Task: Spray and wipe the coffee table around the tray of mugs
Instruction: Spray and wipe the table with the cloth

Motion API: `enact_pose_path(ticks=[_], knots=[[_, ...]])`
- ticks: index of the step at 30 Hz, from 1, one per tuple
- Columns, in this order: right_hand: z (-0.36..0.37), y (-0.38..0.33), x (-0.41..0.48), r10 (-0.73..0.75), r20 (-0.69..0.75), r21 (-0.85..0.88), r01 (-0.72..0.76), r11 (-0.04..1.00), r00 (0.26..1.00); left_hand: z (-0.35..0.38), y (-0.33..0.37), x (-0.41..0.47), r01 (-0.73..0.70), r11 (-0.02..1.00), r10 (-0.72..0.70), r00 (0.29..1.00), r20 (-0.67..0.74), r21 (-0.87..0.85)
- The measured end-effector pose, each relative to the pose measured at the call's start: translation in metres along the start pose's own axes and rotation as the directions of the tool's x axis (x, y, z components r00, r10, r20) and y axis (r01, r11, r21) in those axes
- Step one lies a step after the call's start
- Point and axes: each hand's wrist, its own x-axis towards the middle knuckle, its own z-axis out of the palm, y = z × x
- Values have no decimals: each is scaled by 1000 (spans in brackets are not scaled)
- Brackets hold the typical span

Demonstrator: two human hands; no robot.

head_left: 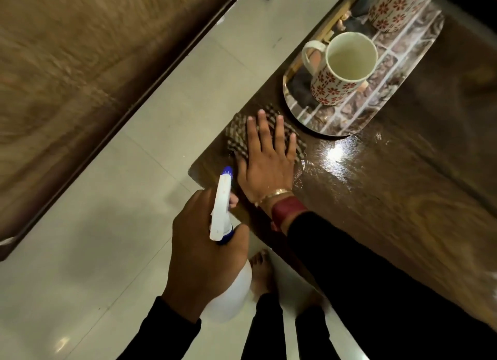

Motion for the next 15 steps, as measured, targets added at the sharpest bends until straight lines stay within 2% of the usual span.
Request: enact_pose_path(ticks=[4,6,9,12,15], knots=[[3,-38,46,0,19,-4,0,1000,1000,-3,-2,-8,-47,999,47,998,-29,0],[9,-43,39,-118,66,-46,122,992,991,-5,-2,-11,-30,1000,30,998,-52,5],[8,-34,-8,-332,187,-61,348,936,925,-7,0,-8,-70,997,67,995,-71,-41],[7,-3,-58,-315,162,-12,321,947,935,-2,1,1,-152,988,150,980,-134,-3],[5,39,-100,-187,107,-25,191,981,976,8,3,10,-242,970,245,948,-202,40]])
